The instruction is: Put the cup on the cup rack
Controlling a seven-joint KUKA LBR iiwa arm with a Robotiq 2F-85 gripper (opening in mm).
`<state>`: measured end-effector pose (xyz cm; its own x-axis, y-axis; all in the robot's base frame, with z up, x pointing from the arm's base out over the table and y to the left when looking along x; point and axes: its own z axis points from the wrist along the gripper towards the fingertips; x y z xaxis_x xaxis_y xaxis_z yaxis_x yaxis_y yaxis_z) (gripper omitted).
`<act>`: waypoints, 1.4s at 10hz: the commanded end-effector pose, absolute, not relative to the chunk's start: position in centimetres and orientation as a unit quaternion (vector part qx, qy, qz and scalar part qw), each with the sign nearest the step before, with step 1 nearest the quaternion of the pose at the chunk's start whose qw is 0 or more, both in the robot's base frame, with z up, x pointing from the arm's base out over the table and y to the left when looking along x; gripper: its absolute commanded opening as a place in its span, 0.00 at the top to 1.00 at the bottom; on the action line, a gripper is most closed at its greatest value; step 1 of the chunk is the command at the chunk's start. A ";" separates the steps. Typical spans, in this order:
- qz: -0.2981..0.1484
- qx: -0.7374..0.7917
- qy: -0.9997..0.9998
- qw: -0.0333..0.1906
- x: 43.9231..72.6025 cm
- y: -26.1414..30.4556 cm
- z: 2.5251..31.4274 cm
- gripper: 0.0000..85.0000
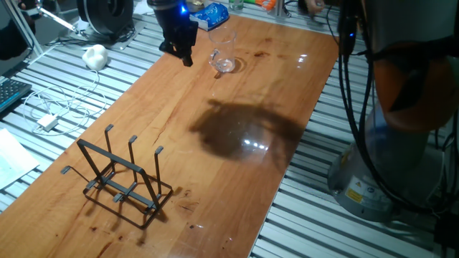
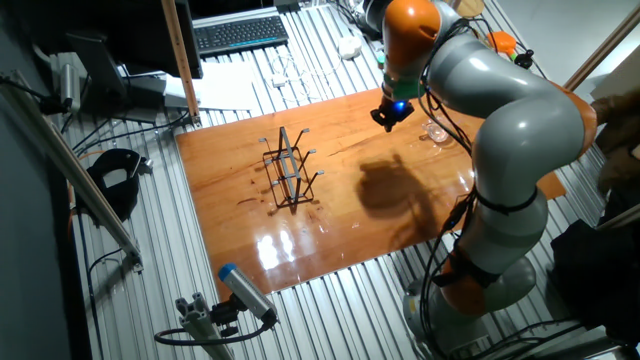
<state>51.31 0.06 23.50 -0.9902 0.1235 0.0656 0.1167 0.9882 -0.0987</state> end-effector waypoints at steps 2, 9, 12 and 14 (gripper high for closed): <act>0.077 -0.055 -0.995 0.029 51.3 0.1 23.5 0.60; 0.043 -0.011 -0.999 0.004 52.0 -8.0 20.3 0.40; 0.028 0.013 -0.999 -0.004 52.4 -11.5 19.0 0.40; 0.014 0.036 -0.999 -0.005 52.9 -14.6 18.5 0.40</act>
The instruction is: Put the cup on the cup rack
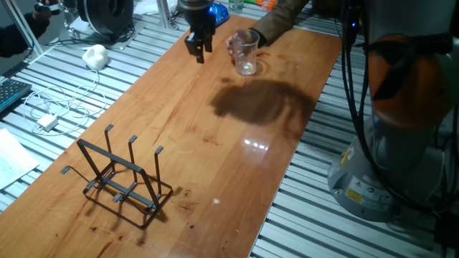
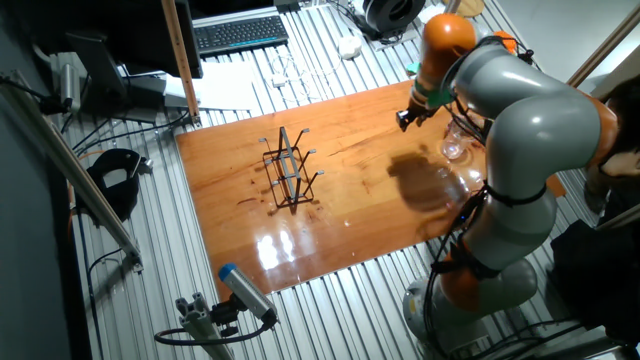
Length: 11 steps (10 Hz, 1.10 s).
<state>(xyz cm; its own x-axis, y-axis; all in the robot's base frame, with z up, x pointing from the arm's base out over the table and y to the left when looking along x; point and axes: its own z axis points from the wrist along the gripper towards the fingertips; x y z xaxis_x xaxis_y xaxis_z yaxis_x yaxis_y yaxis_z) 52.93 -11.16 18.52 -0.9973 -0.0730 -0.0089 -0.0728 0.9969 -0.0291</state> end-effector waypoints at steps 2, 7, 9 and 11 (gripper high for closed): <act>-0.006 -0.056 0.998 0.007 53.3 -17.0 18.4 0.40; -0.005 -0.084 0.996 0.016 54.4 -20.8 19.2 0.40; -0.006 -0.098 0.995 0.018 55.2 -22.3 19.8 0.40; -0.002 -0.094 0.995 0.016 56.5 -22.2 20.1 0.40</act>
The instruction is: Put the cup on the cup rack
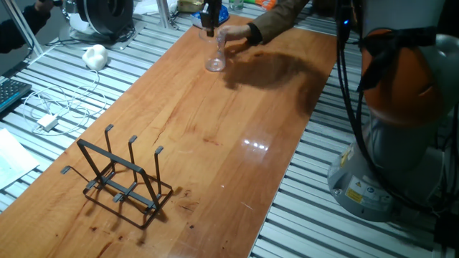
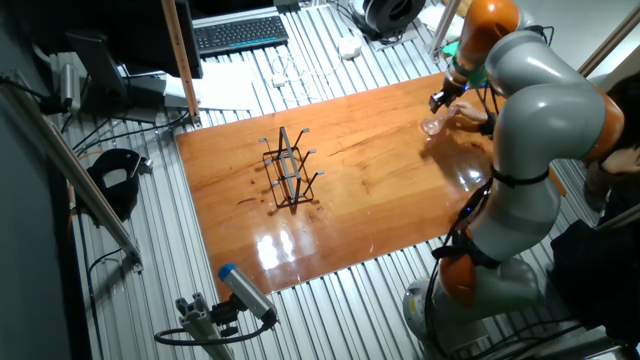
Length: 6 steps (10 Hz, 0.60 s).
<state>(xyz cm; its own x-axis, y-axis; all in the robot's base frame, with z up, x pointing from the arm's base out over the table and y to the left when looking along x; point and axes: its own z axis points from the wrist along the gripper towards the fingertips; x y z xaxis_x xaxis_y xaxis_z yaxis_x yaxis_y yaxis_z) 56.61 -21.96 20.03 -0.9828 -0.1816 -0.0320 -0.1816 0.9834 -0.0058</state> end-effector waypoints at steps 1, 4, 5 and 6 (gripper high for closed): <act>0.004 -0.077 0.997 0.014 57.4 -21.1 20.0 0.40; 0.003 -0.053 0.999 -0.006 59.8 -17.8 20.7 0.40; 0.001 -0.040 0.999 -0.011 60.3 -16.1 20.7 0.40; -0.004 -0.029 1.000 -0.010 60.4 -14.6 20.5 0.40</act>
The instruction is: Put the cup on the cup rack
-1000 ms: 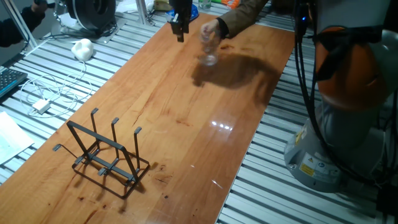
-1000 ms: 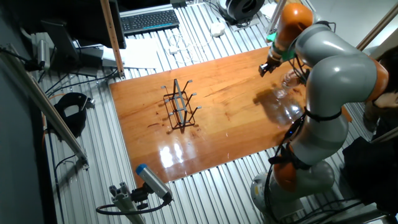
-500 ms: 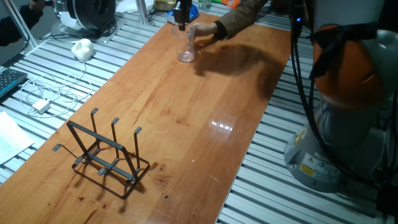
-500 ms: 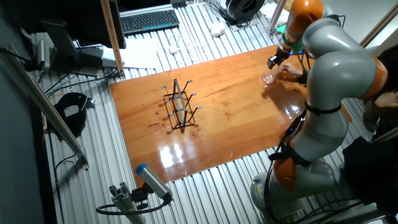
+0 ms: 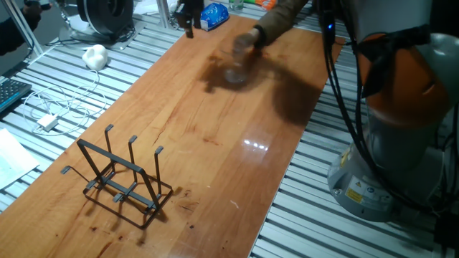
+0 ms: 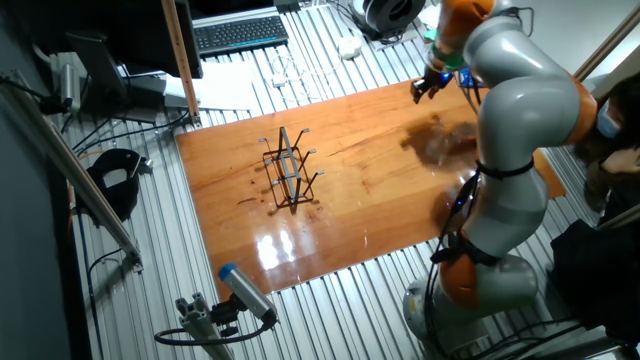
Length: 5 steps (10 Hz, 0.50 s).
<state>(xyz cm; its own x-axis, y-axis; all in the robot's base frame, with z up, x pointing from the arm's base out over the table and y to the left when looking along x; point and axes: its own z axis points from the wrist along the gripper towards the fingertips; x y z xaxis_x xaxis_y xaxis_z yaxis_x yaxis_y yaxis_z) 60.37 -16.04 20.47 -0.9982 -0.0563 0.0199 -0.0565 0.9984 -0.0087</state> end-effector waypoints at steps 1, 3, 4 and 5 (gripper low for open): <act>0.008 0.019 -1.000 0.010 60.2 -13.4 20.3 0.40; 0.006 0.012 -1.000 0.013 58.3 -13.2 19.8 0.40; 0.000 0.007 -1.000 0.014 56.7 -13.7 19.5 0.40; -0.001 0.003 -1.000 0.013 54.9 -13.7 19.3 0.40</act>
<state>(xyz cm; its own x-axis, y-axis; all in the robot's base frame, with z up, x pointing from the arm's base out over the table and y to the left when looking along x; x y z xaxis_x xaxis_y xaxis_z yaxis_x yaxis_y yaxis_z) 56.33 -13.63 19.21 -0.9997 -0.0048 0.0223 -0.0047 1.0000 0.0010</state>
